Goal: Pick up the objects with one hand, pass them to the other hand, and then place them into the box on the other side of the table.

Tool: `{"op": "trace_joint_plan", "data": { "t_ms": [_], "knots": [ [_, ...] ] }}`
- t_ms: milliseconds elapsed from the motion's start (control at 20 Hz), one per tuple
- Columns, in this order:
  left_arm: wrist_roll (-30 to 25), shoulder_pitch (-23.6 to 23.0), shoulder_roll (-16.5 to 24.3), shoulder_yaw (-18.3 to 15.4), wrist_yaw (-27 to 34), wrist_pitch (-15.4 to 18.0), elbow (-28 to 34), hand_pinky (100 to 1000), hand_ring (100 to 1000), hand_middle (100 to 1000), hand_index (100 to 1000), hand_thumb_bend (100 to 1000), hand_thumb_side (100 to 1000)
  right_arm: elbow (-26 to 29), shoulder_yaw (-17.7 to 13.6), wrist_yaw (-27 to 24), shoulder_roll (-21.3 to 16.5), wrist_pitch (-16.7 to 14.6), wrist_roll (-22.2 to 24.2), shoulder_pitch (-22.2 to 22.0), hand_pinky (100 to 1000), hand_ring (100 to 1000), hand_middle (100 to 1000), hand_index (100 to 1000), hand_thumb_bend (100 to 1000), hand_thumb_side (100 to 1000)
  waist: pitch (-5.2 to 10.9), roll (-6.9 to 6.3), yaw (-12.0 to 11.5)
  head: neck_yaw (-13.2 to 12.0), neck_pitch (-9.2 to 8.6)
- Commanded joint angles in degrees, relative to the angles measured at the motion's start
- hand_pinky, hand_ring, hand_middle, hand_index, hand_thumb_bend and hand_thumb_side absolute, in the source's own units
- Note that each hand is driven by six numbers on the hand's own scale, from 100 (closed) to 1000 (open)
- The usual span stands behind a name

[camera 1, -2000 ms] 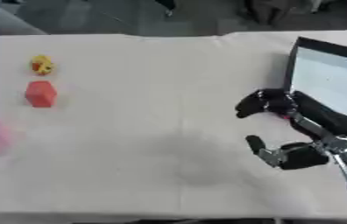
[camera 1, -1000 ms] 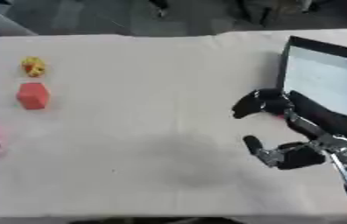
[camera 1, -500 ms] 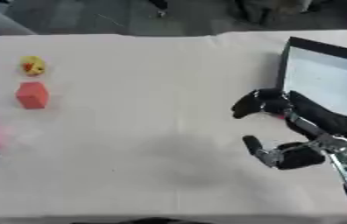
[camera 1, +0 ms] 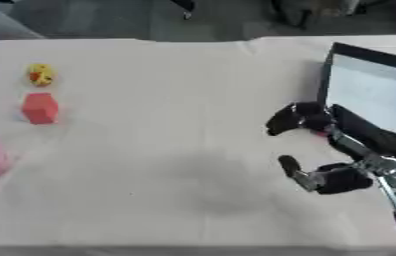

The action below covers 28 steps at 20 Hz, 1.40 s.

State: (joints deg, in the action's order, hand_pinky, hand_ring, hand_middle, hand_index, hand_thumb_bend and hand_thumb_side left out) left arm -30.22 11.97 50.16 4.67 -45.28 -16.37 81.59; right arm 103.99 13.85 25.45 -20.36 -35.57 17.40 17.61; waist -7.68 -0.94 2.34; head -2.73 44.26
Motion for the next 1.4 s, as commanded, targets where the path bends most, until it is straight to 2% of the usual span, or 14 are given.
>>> {"op": "trace_joint_plan", "data": {
  "t_ms": [50,250,350,400,500,650,700,800,850,900,1100,1200,1400],
  "knots": [
    [1.18,0.06,3.77,-1.37,1.12,0.40,4.71,851,592,543,685,345,158,0.48,-0.38,-0.22,-0.57,-0.22,0.07,0.58,703,675,694,749,100,363,1.00,-0.12,-0.16,0.03,-0.14],
    [3.69,0.18,4.75,-1.30,3.30,2.29,10.97,851,584,534,681,295,143,0.46,-0.32,-0.18,-0.75,-0.27,-0.06,0.99,706,677,697,751,100,357,1.10,-0.14,-0.36,0.32,-0.14],
    [4.99,0.53,4.59,-0.69,4.52,3.56,14.10,848,575,526,679,223,138,0.58,0.02,-0.20,-1.01,-0.49,-0.11,1.78,710,680,701,756,100,343,1.17,-0.12,-0.45,0.54,-0.14],
    [5.58,0.73,4.28,-0.22,5.40,4.45,15.74,847,574,525,679,208,138,0.66,0.31,-0.27,-1.21,-0.63,-0.16,2.37,711,680,702,757,100,339,1.20,-0.10,-0.53,0.72,-0.14],
    [6.64,1.20,3.34,1.07,7.30,6.31,18.99,843,564,516,677,112,142,0.94,1.18,-0.55,-1.70,-1.05,-0.30,3.99,716,689,712,770,100,321,1.30,-0.02,-0.64,1.13,-0.14],
    [8.23,1.85,1.28,4.18,10.14,9.10,23.65,837,555,510,678,100,203,1.45,2.74,-1.13,-2.39,-1.76,-0.56,6.82,723,701,726,788,100,297,1.41,0.07,-0.77,1.49,-0.14],
    [8.25,1.41,0.99,5.20,13.69,9.50,27.85,834,551,507,677,100,249,1.67,3.23,-1.32,-2.63,-1.99,-0.76,7.89,725,707,733,802,100,288,1.42,0.10,-0.91,1.79,-0.14],
    [7.75,1.62,0.53,7.00,22.53,10.49,31.76,830,546,504,678,100,340,2.19,4.05,-1.47,-2.91,-2.40,-1.46,9.86,734,727,751,828,100,267,1.47,0.16,-1.00,2.18,-0.14],
    [7.49,2.02,0.03,8.22,26.42,11.55,32.40,827,542,500,677,100,411,2.51,4.40,-1.31,-2.99,-2.61,-1.98,10.77,740,747,769,846,100,154,1.49,0.19,-1.03,2.26,-0.14],
    [7.08,2.46,-0.70,9.73,30.02,12.75,32.70,824,539,497,677,100,454,2.75,4.83,-1.04,-3.04,-2.81,-2.55,11.65,744,762,786,861,100,100,1.51,0.22,-1.06,2.31,-0.14],
    [4.58,4.65,-4.11,16.65,42.28,15.07,32.99,820,533,493,678,100,563,3.13,6.78,0.67,-2.88,-3.72,-5.06,14.95,774,810,838,908,100,100,1.53,0.37,-1.17,2.77,-0.14],
    [3.12,6.04,-5.61,20.13,47.31,14.99,33.00,818,533,494,680,100,612,3.36,7.67,1.87,-2.57,-4.26,-6.32,16.42,793,824,852,922,100,100,1.51,0.44,-1.20,3.00,-0.14],
    [0.35,9.33,-7.57,25.73,54.41,13.96,33.00,818,532,493,680,100,646,3.87,9.27,4.02,-1.80,-5.28,-8.81,18.66,801,823,853,922,100,100,1.39,0.51,-1.33,3.46,-0.14]
  ]
}}
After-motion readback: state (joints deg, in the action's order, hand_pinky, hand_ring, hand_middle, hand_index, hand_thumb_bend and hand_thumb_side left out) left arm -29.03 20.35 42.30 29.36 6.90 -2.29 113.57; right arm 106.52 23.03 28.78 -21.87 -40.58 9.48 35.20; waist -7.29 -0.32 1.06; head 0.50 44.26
